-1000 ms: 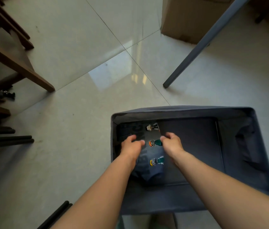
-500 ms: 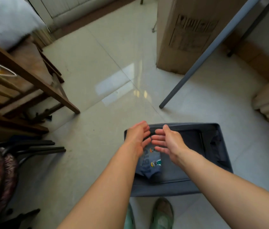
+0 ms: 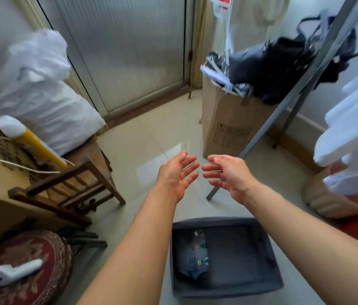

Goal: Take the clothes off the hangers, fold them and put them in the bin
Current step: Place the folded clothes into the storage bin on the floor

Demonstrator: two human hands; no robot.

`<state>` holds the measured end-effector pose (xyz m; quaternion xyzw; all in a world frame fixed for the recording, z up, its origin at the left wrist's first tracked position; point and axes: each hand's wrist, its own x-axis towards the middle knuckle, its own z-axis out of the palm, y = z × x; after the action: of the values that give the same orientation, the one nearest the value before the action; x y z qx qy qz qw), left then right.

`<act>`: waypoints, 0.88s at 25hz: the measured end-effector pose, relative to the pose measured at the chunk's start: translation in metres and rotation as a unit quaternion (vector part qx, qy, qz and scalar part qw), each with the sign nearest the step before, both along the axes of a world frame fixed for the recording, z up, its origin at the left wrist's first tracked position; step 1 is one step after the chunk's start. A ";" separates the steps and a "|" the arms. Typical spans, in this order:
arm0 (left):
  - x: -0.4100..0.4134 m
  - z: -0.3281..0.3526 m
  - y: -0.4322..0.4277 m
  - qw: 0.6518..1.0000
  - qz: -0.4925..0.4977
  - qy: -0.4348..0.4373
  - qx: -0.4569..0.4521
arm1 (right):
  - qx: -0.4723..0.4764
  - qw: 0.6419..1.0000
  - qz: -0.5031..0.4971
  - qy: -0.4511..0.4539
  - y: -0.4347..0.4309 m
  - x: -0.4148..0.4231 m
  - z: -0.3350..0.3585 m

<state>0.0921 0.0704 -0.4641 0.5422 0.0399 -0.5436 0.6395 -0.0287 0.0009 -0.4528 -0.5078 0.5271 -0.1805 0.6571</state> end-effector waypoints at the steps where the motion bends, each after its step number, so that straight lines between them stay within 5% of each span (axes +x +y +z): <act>1: 0.000 0.021 0.002 1.000 0.002 -0.008 -0.011 | -0.015 1.000 0.000 -0.007 0.001 -0.002 0.024; 10: -0.010 0.205 0.014 0.987 -0.052 -0.087 -0.124 | -0.131 0.985 -0.009 -0.109 0.020 -0.012 0.212; 22: -0.028 0.356 -0.004 0.931 -0.189 -0.191 -0.246 | -0.277 0.944 -0.089 -0.153 0.027 -0.039 0.357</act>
<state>0.0643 0.0667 -0.1079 0.4589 -0.3209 -0.5333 0.6340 -0.0681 0.0276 -0.0958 -0.5873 0.3926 -0.4527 0.5441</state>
